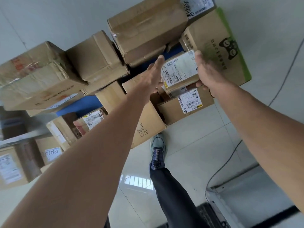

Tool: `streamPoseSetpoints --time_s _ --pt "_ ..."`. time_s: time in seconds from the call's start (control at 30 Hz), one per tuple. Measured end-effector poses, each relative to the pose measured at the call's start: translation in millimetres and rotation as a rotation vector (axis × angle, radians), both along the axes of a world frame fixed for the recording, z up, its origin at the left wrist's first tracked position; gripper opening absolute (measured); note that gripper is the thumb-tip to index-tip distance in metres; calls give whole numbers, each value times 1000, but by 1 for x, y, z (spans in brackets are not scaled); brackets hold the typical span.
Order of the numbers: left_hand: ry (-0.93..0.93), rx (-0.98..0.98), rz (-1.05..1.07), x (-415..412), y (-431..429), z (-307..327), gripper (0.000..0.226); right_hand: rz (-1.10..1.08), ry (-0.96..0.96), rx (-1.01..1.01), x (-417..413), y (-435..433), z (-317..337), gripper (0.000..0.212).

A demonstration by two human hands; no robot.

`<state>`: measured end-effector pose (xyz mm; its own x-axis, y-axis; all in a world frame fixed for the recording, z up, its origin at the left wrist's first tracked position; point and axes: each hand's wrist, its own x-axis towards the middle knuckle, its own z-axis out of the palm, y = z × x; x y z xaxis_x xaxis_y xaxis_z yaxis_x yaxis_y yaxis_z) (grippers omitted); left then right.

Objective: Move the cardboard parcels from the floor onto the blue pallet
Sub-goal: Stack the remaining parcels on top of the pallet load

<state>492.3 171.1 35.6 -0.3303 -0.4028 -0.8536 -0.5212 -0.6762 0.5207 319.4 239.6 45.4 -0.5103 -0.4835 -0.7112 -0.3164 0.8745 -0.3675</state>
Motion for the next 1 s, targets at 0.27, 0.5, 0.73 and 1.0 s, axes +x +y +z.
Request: streamPoseSetpoints --time_s 0.27,0.5,0.73,1.0 --pt "-38 15 10 -14 11 -6 62 -47 -42 41 -15 5 -6 71" --pt "-56 9 -15 -22 14 0 60 4 20 30 -17 11 -12 70" --pt "-77 -2 -57 -22 15 -5 55 -2 34 36 -15 19 -8 63" --pt "-81 -20 -25 -6 12 4 66 -7 282 -6 -2 13 17 48"
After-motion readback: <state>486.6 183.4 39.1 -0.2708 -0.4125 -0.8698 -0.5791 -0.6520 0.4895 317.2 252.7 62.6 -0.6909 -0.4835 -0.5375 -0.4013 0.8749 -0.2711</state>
